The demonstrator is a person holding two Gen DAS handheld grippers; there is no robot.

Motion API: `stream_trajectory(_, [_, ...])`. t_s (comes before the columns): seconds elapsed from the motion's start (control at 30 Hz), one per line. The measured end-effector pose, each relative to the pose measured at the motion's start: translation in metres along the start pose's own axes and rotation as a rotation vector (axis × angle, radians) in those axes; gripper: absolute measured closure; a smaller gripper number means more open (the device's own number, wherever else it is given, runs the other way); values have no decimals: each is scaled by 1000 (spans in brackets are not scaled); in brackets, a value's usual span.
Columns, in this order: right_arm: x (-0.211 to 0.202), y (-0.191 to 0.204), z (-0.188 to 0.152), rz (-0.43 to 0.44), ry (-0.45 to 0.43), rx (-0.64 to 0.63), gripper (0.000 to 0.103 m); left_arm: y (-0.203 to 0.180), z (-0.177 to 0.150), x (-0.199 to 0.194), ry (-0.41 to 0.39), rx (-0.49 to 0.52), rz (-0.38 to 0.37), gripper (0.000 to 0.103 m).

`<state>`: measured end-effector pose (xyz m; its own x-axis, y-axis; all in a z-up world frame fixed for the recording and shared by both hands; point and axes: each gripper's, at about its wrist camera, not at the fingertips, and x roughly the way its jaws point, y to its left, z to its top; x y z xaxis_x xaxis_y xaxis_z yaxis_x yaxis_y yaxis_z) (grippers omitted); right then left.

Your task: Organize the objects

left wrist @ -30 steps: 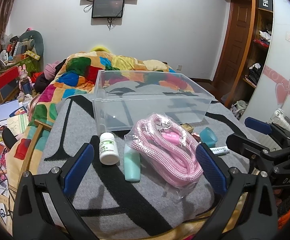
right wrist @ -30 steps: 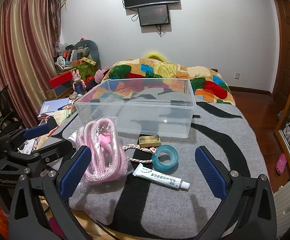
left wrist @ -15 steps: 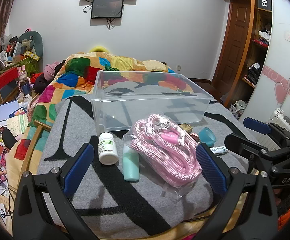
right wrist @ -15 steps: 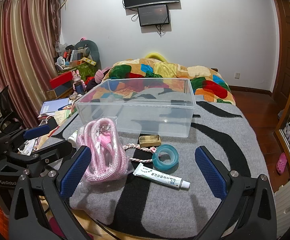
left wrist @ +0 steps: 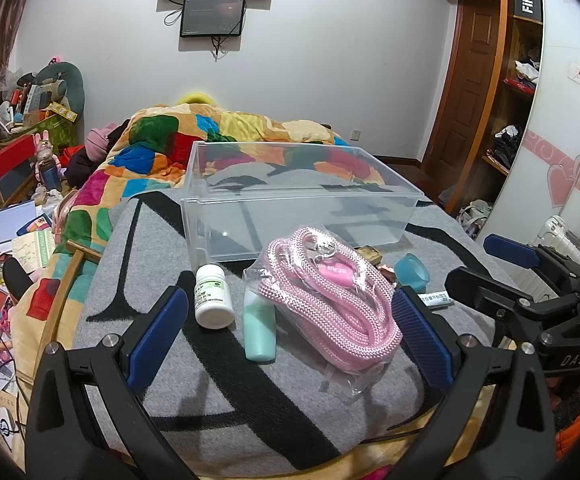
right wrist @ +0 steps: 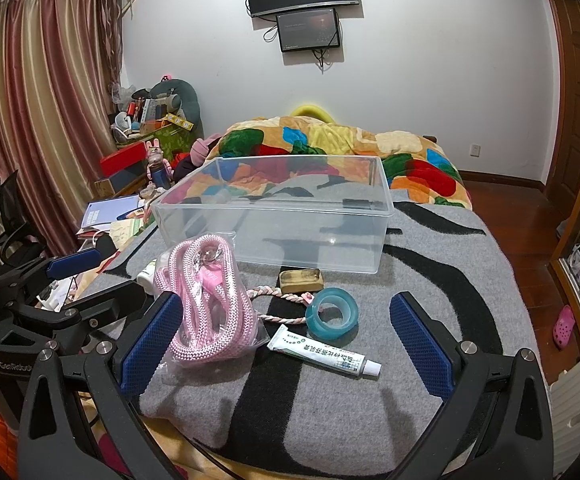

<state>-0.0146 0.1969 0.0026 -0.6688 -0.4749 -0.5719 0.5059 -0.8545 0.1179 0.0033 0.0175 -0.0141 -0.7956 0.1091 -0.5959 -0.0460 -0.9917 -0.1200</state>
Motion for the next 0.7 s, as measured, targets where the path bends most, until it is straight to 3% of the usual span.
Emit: stream_trajectory(0.7, [0, -1, 0, 2, 2, 3, 0, 0, -3, -2, 6, -10, -7, 0])
